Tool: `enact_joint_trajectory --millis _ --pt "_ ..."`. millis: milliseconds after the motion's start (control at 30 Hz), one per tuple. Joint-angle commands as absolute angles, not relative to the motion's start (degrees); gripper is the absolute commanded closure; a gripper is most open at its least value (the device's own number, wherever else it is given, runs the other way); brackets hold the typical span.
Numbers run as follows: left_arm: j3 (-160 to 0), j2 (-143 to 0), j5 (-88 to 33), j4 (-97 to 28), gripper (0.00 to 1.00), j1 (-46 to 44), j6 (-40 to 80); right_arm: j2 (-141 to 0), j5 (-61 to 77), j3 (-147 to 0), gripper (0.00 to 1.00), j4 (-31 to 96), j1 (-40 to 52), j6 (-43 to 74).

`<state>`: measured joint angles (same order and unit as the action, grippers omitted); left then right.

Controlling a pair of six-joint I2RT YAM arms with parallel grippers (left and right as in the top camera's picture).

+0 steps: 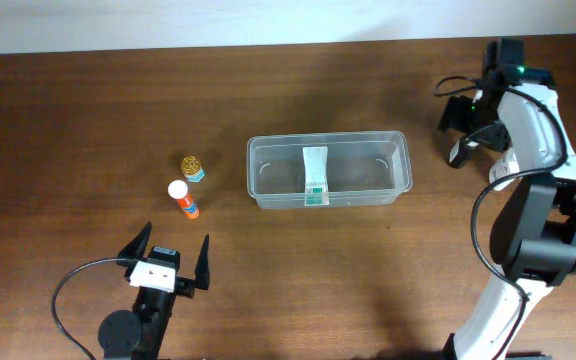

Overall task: Pack container
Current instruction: 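Grasp the dark bottle with the right gripper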

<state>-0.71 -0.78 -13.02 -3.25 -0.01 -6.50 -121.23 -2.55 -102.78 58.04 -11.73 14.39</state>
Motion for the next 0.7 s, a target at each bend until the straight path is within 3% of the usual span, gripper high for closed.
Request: enact_joint_trajectory --millis 0,100,233,467,667 --pt "-0.51 -0.3 -12.43 -3.53 0.01 0.32 -7.4 -122.58 -2.11 -102.1 0.13 58.13 -12.29 10.79" --pt "-0.51 -0.3 -12.43 -3.53 0.01 0.32 -7.4 -122.63 -1.93 -102.1 0.15 58.22 -12.32 10.28" --pt "-0.51 -0.3 -12.43 -3.53 0.01 0.32 -7.4 -122.69 -1.96 -102.0 0.25 58.02 -12.36 9.8" --pt "-0.51 -0.3 -12.43 -3.53 0.01 0.32 -7.4 -123.83 -1.93 -101.78 0.27 58.02 -12.36 8.97" --pt "-0.51 -0.3 -12.43 -3.53 0.01 0.32 -7.4 -124.27 -1.96 -101.78 0.41 57.49 -12.36 8.97"
